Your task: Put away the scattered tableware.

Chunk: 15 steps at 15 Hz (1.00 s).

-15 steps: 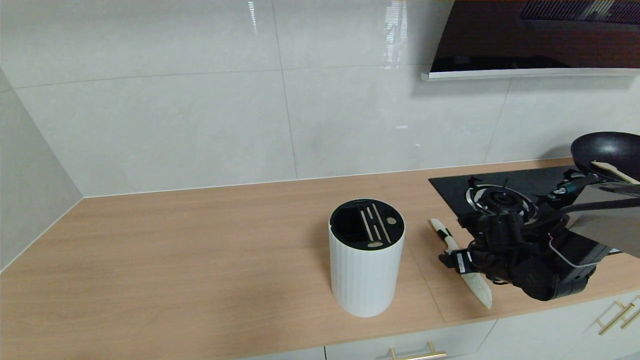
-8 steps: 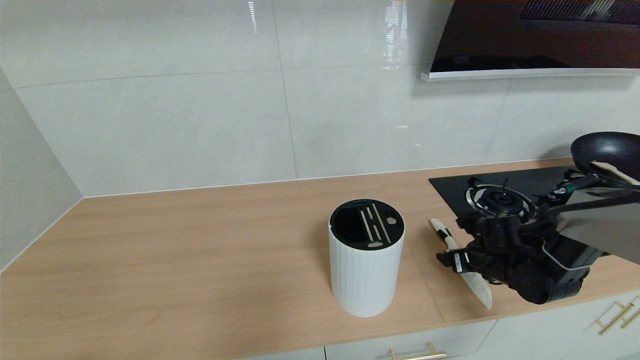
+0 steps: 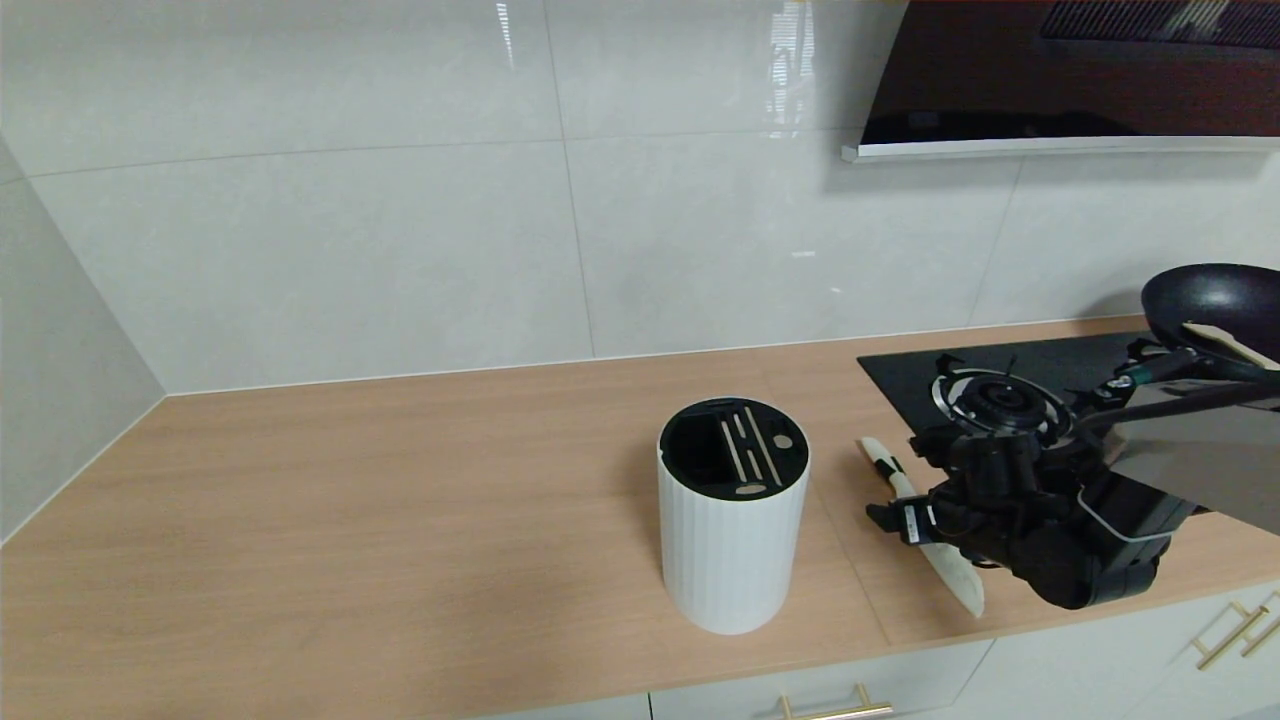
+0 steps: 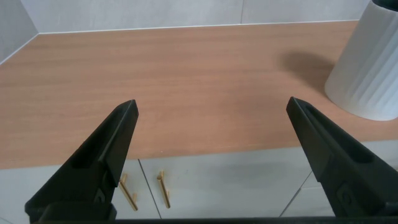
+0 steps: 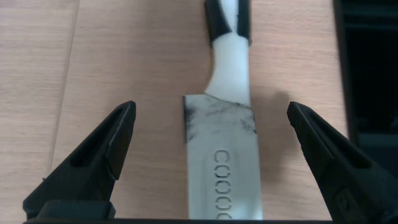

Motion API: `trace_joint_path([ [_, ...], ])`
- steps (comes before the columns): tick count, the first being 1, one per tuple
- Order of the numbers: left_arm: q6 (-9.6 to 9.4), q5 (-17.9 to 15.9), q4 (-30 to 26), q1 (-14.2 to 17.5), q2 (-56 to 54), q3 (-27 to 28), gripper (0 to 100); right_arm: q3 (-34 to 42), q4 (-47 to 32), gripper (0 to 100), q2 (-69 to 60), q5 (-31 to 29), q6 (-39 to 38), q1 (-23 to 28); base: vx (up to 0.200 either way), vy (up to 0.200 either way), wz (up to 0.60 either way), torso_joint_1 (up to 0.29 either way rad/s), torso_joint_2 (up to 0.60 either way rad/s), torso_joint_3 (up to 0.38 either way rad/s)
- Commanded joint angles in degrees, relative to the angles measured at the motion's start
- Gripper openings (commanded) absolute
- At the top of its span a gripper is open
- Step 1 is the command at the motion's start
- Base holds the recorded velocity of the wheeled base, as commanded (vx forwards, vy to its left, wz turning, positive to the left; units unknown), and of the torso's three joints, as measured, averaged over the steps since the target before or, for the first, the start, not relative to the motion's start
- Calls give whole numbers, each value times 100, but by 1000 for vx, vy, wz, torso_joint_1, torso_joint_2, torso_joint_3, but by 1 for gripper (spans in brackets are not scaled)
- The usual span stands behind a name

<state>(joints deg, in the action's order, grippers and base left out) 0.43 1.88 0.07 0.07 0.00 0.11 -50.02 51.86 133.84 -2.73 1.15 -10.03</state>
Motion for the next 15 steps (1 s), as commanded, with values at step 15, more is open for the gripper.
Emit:
trace_joint_path([
  [15,1,6,1,1,9,7,100,-78,0,100,142,36,0,80,0,0,0,0,0,0],
])
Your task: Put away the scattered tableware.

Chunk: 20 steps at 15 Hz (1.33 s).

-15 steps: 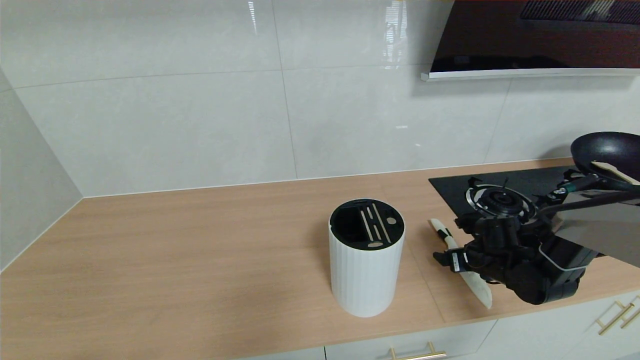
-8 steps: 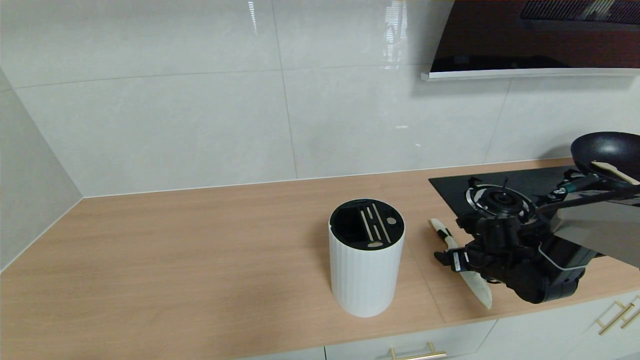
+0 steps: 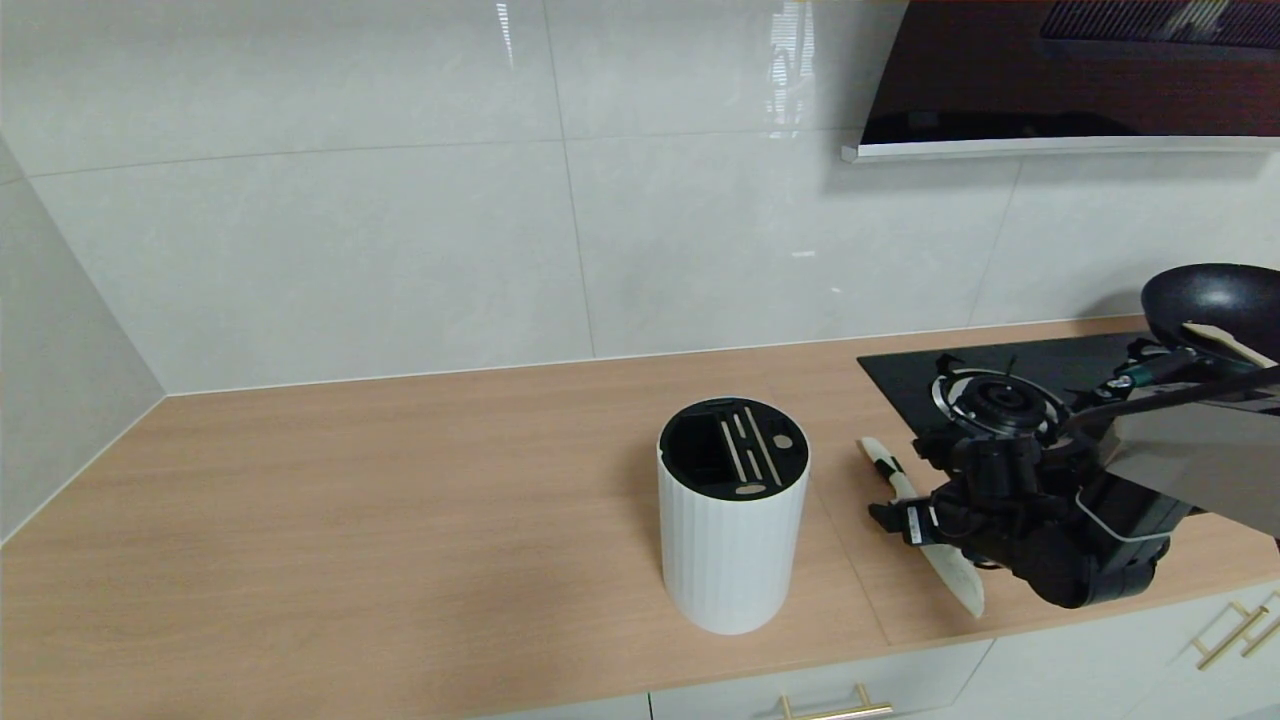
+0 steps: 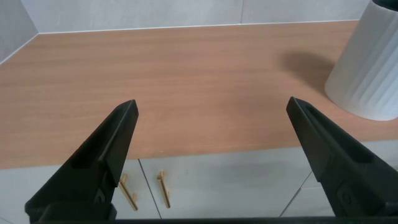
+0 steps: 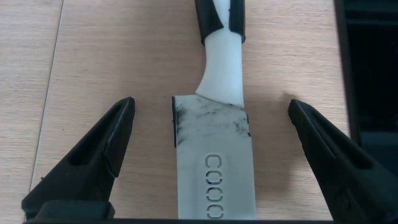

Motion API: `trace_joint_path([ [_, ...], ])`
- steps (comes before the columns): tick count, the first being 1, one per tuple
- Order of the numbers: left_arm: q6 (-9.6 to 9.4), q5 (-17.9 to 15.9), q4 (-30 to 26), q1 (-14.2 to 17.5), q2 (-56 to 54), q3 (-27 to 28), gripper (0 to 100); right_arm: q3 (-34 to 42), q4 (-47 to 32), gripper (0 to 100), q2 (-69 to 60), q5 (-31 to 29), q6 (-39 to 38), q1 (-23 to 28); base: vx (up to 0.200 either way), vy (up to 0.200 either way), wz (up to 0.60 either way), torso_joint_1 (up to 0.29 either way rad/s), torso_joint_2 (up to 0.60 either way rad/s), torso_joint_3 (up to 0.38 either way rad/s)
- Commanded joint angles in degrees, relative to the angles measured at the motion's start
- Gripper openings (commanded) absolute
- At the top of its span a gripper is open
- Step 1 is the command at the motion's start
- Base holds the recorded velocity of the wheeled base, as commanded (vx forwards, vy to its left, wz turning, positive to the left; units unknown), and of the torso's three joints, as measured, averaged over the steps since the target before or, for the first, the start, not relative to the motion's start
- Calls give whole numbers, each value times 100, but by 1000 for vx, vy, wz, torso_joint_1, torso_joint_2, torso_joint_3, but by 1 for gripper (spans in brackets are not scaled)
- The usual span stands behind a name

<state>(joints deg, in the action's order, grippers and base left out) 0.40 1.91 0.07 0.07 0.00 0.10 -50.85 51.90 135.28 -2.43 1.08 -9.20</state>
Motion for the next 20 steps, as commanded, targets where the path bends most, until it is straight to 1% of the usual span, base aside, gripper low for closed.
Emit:
trace_joint_path([
  [1,4,2,1,1,9,8,100,5,-4,100,7,-4,6,-2,0,0,0,0,0,0],
  [2,4,2,1,1,9,-1,100,5,-4,0,7,5,6,-2,0,0,0,0,0,0],
  [13,4,-7,1,1,9,-1,100,128,-4,0,-177,-4,6,-2,0,0,0,0,0,0],
  [18,-23,-7,10,1,9,-1,100,418,49,0,-1179,-4,-126,-11,0,0,0,0,0,0],
  [19,-49,-77,19,1,9,87,100,497,40,0,-1601,-21,-126,-20,0,0,0,0,0,0],
  [20,-75,-253,-42,-7,70,474,100,506,5,0,-1918,-39,-126,-38,0,0,0,0,0,0],
])
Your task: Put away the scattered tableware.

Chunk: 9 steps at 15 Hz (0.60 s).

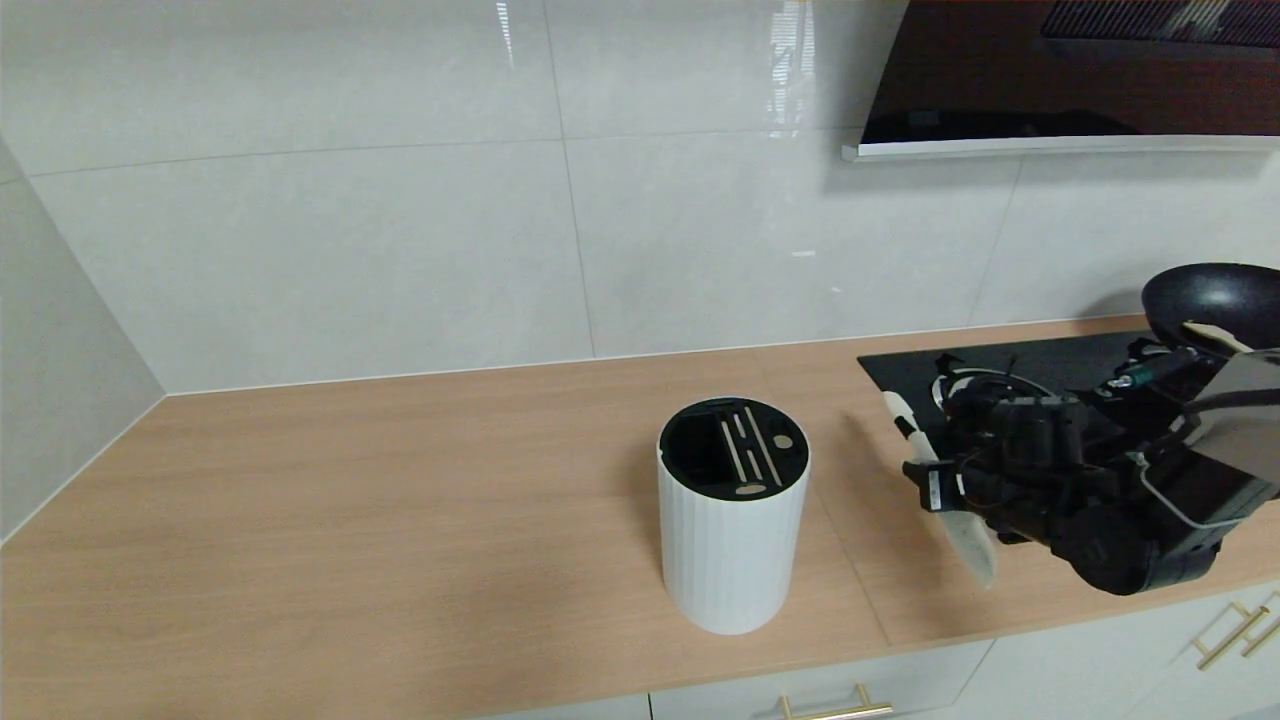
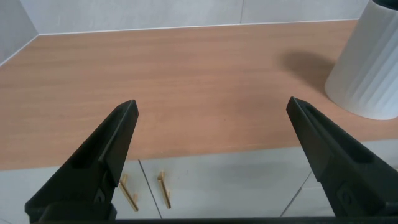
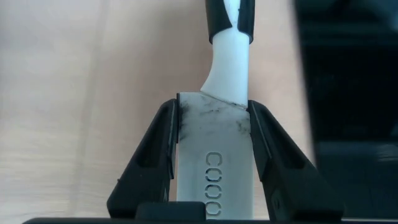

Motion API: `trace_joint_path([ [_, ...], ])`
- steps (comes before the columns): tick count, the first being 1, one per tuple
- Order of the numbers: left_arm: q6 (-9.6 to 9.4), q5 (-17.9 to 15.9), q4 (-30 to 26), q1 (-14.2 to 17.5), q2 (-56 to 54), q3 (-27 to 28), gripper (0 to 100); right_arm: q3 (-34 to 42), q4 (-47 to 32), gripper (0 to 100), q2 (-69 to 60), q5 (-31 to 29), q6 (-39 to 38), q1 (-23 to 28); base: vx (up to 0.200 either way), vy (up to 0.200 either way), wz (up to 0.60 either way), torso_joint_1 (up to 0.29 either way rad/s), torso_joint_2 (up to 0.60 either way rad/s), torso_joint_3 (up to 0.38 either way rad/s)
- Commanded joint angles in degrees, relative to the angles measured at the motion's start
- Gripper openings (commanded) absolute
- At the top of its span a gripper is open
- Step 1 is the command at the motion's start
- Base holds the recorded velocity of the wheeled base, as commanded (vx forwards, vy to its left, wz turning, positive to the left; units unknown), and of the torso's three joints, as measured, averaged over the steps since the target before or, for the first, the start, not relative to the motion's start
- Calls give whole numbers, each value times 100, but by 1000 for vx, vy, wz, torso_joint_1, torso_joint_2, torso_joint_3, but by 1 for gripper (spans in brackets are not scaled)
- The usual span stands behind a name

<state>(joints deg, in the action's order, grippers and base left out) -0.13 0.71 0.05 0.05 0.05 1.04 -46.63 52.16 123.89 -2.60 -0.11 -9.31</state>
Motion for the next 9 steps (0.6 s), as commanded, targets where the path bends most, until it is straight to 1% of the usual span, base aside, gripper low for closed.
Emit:
trace_joint_path([
  [1,-31,-493,-269,-5,408,1004,100,57,-127,0,-1131,-48,-7,-53,0,0,0,0,0,0],
  [2,-22,-739,-453,-5,716,1399,100,13,-242,0,-1350,-48,-7,-97,0,0,0,0,0,0],
  [3,-31,-1442,-726,-5,1586,2261,100,-312,-743,0,-1834,-48,-15,-238,0,0,0,0,0,0],
  [4,-39,-1960,-726,-5,2289,2762,100,-575,-1191,0,-2124,-57,-15,-325,0,0,0,0,0,0],
  [5,-39,-2347,-726,-5,2983,3245,100,-883,-1613,0,-2379,-92,-15,-492,0,0,0,0,0,0],
  [6,-31,-2567,-717,-5,3625,3649,100,-1112,-1868,0,-2537,-118,-15,-642,0,0,0,0,0,0],
  [7,-4,-2681,-708,-58,4267,4036,100,-1226,-2000,0,-2651,-136,-33,-791,0,0,0,0,0,0],
  [8,136,-2681,-690,-304,4891,4396,100,-1217,-2008,0,-2765,-171,-51,-1011,0,0,0,0,0,0],
  [9,321,-2681,-629,-550,5233,4590,100,-1155,-2008,0,-2862,-250,-121,-1152,0,0,0,0,0,0],
])
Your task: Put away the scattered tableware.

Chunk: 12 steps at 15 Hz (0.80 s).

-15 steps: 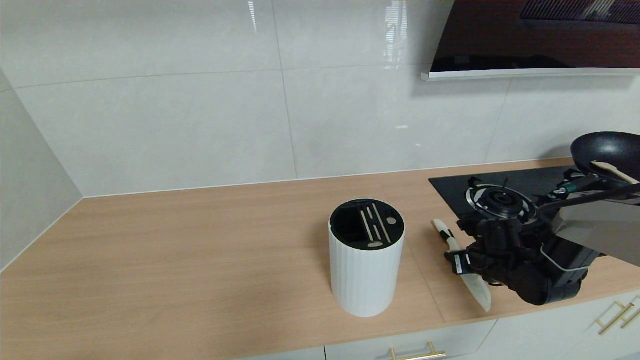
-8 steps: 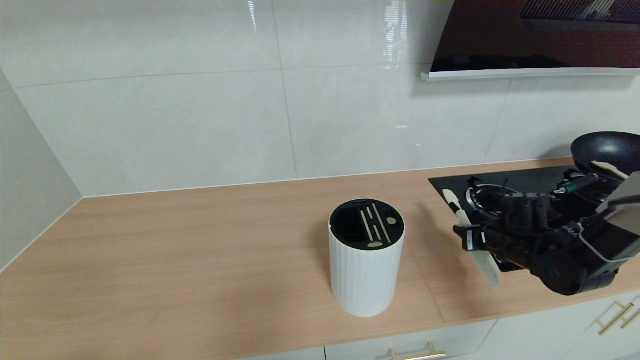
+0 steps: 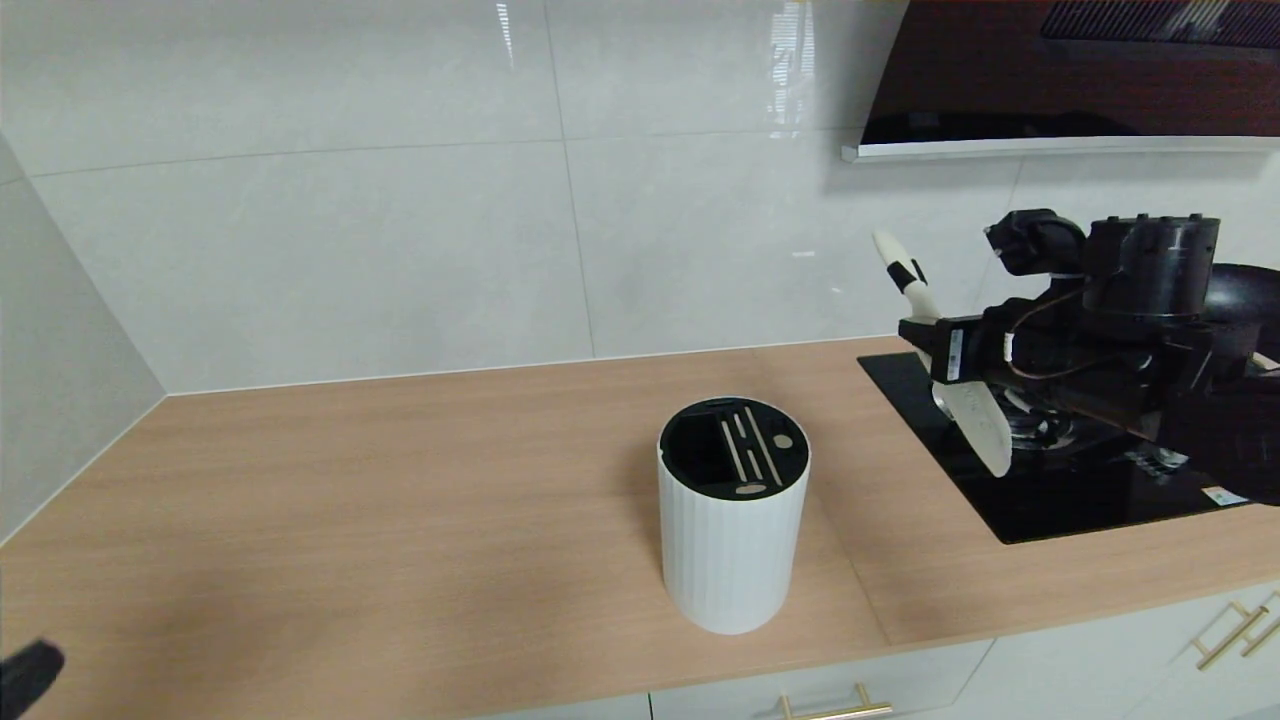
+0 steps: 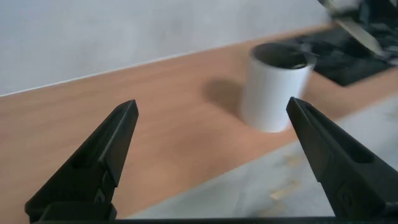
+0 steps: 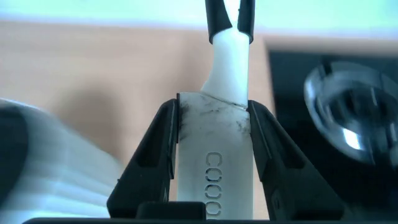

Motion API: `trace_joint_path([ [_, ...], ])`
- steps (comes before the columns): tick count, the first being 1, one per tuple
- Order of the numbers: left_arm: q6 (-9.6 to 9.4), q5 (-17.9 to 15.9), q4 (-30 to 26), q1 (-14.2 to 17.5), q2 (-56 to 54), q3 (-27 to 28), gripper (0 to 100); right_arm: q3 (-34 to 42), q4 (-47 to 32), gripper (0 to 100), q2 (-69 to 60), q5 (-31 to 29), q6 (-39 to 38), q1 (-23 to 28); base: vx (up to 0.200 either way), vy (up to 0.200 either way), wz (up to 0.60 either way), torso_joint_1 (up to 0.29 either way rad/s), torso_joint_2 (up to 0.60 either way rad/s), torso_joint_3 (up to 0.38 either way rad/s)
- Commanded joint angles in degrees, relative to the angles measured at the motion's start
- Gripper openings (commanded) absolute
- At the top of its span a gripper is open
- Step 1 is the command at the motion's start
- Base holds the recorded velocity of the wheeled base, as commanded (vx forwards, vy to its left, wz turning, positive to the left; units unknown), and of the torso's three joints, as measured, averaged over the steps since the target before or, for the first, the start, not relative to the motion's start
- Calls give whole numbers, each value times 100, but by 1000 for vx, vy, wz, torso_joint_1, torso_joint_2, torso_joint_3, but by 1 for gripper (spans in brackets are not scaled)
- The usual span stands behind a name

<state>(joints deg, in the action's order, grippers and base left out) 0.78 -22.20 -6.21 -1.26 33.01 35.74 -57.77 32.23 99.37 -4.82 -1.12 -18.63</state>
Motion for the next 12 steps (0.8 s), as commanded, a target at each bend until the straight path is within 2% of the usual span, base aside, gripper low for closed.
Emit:
trace_joint_path([
  [1,775,-382,295,-991,2526,1374,100,108,-24,0,-497,-213,-336,-519,0,0,0,0,0,0],
  [2,1249,-364,770,-1439,2895,1409,100,196,-33,0,-585,-345,-380,-756,0,0,0,0,0,0],
  [4,1812,-232,1508,-1878,3431,1392,100,293,-33,0,-690,-415,-389,-1064,0,0,0,0,0,0],
  [5,2383,-48,2185,-2221,3985,1392,100,381,-33,0,-822,-538,-389,-1468,0,0,0,0,0,0],
  [6,2664,-4,2598,-2406,4328,1392,100,451,-33,0,-840,-670,-389,-1662,0,0,0,0,0,0],
  [9,3271,93,3811,-2889,5409,1559,100,512,29,0,-840,-775,-521,-2154,0,0,0,0,0,0],
  [10,3464,207,4066,-3021,5672,1673,100,521,29,0,-857,-775,-617,-2259,0,0,0,0,0,0],
  [11,3622,357,4286,-3153,5936,1849,100,504,20,0,-866,-784,-705,-2400,0,0,0,0,0,0],
  [12,3684,497,4426,-3241,6182,1998,100,512,20,0,-875,-802,-732,-2549,0,0,0,0,0,0],
])
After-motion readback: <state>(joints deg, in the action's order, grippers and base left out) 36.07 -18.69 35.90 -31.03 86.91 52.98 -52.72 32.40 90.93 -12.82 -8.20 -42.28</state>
